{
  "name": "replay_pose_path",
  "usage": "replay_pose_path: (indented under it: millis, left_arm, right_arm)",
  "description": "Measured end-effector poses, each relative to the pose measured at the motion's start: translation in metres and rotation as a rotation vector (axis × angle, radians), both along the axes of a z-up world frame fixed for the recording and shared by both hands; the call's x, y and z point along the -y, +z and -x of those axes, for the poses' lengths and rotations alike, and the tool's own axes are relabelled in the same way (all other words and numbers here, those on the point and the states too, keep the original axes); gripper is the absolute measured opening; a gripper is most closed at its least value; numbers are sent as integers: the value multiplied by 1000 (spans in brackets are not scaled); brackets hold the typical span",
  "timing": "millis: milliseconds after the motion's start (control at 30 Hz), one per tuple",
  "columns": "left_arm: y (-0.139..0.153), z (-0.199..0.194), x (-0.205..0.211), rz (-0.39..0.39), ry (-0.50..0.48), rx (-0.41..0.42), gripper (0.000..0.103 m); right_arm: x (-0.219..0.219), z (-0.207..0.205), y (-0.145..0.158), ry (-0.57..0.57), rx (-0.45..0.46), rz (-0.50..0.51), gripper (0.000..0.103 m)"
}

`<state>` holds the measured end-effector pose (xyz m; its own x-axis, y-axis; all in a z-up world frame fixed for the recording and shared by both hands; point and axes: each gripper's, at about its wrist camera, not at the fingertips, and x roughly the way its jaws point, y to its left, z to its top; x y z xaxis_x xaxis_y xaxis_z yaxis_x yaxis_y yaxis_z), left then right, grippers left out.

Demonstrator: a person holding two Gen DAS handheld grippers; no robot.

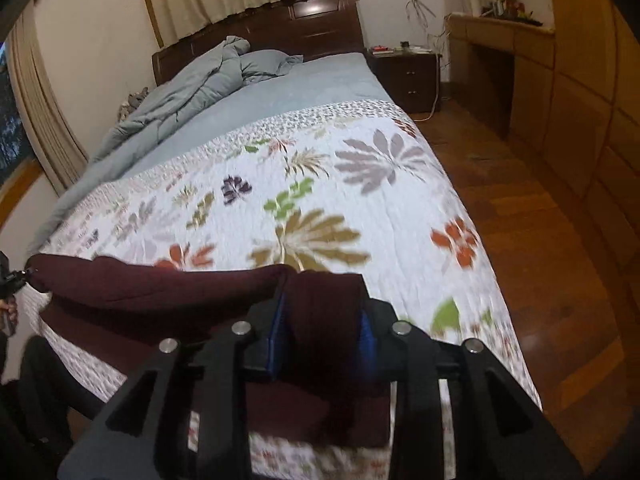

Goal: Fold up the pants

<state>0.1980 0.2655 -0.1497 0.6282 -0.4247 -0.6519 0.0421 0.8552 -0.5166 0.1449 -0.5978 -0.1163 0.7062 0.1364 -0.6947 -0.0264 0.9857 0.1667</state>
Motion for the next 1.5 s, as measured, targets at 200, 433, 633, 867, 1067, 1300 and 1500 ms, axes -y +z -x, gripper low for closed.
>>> replay_pose_path:
  millis: [200, 433, 633, 867, 1067, 1300, 1500]
  left_arm:
    - [-46, 14, 0, 12, 4, -171, 31]
    - [-46, 55, -15, -39, 106, -275, 74]
    - [7, 93, -8, -15, 172, -151, 85]
    - [3, 70, 38, 203, 97, -166, 93]
    - [-35, 45, 65, 180, 90, -285, 93]
    - [-41, 36, 65, 180, 141, -300, 93]
    - [-52, 33, 67, 167, 188, -288, 93]
  right_arm:
    - [-14, 26, -30, -39, -62, 4, 45]
    - [-5, 70, -55, -207, -139, -119, 68]
    - [2, 113, -68, -358, -115, -593, 75]
    - [10, 100, -95, -503, -81, -970, 76]
    - [10, 58, -99, -515, -147, -879, 40]
    - [-14, 18, -6, -254, 170, -553, 12]
    - [23, 22, -112, -436, -94, -617, 15]
